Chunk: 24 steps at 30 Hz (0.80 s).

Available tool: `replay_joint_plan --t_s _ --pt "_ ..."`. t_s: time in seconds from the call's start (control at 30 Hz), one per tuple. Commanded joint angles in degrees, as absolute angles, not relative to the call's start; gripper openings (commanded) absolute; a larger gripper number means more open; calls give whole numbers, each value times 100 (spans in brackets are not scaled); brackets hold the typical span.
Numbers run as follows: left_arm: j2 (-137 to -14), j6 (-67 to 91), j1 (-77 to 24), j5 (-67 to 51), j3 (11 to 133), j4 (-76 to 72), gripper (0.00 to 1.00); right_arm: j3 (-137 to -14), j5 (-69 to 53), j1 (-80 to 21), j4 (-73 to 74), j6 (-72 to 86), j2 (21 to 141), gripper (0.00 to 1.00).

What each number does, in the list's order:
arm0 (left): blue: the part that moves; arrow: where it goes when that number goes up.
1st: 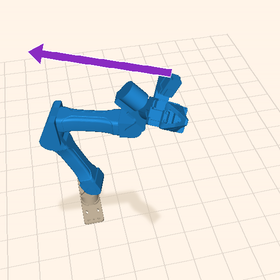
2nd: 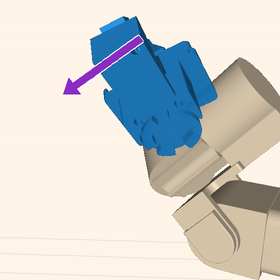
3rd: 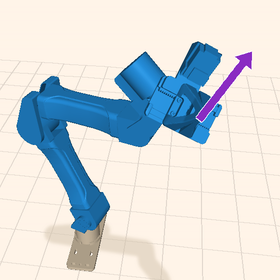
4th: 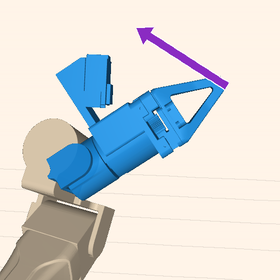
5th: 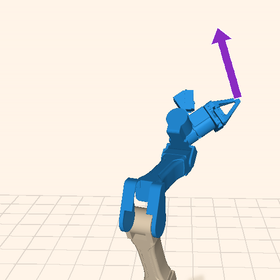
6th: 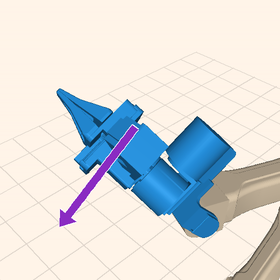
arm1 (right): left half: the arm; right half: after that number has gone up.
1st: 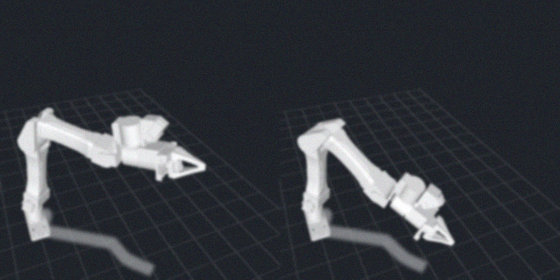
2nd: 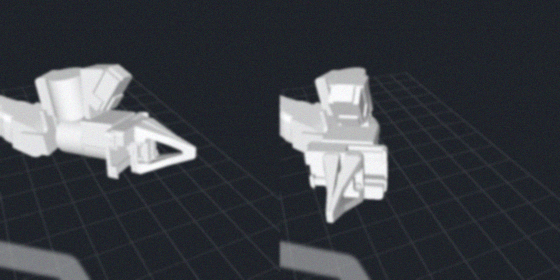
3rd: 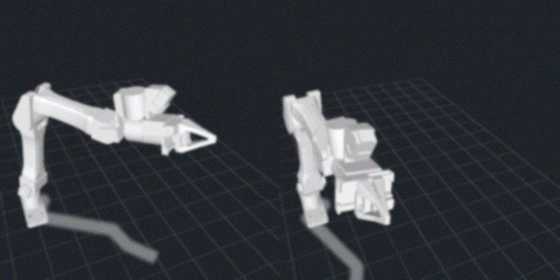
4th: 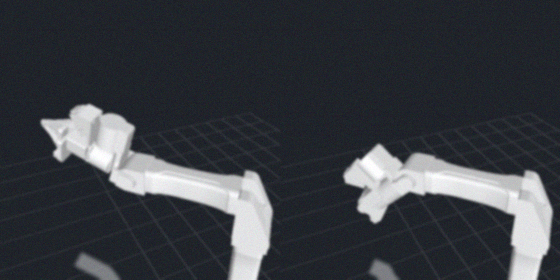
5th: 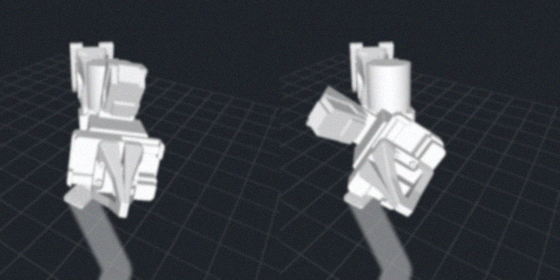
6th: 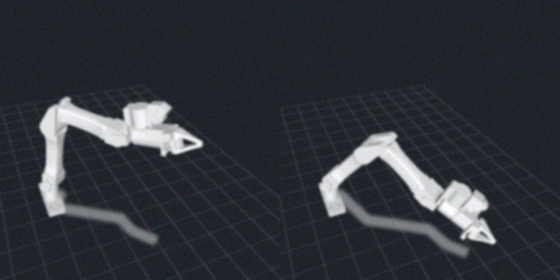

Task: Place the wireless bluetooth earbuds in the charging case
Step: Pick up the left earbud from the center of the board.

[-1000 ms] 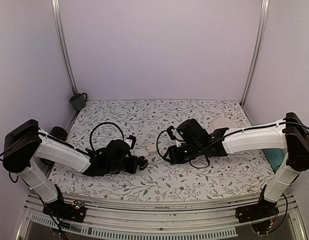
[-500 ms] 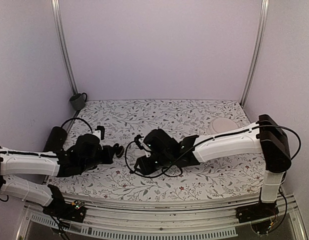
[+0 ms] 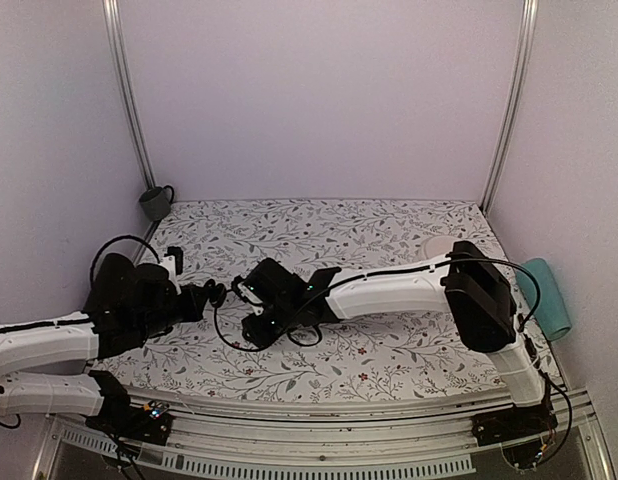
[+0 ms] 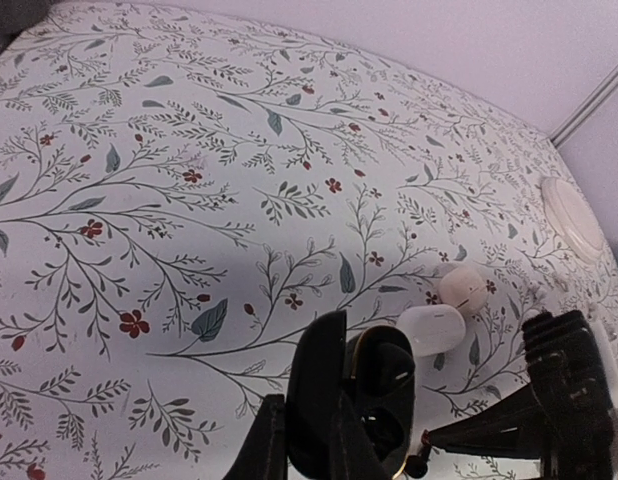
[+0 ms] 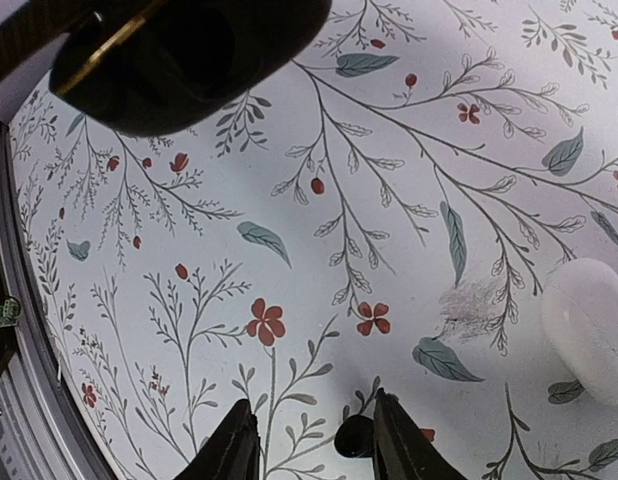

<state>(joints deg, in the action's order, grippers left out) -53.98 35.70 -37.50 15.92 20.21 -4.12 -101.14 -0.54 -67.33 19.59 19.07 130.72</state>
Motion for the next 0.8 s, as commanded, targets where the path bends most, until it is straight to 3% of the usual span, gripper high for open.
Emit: replay_joint_plan --t_s 0.0,0.77 --pt "-5386 3318 -3500 1285 2095 -493 0 -10531 67 -6715 2501 1770 13400 40" --pt "-5661 3231 -3197 873 2101 -879 0 -10880 414 -6785 3132 1927 13707 35"
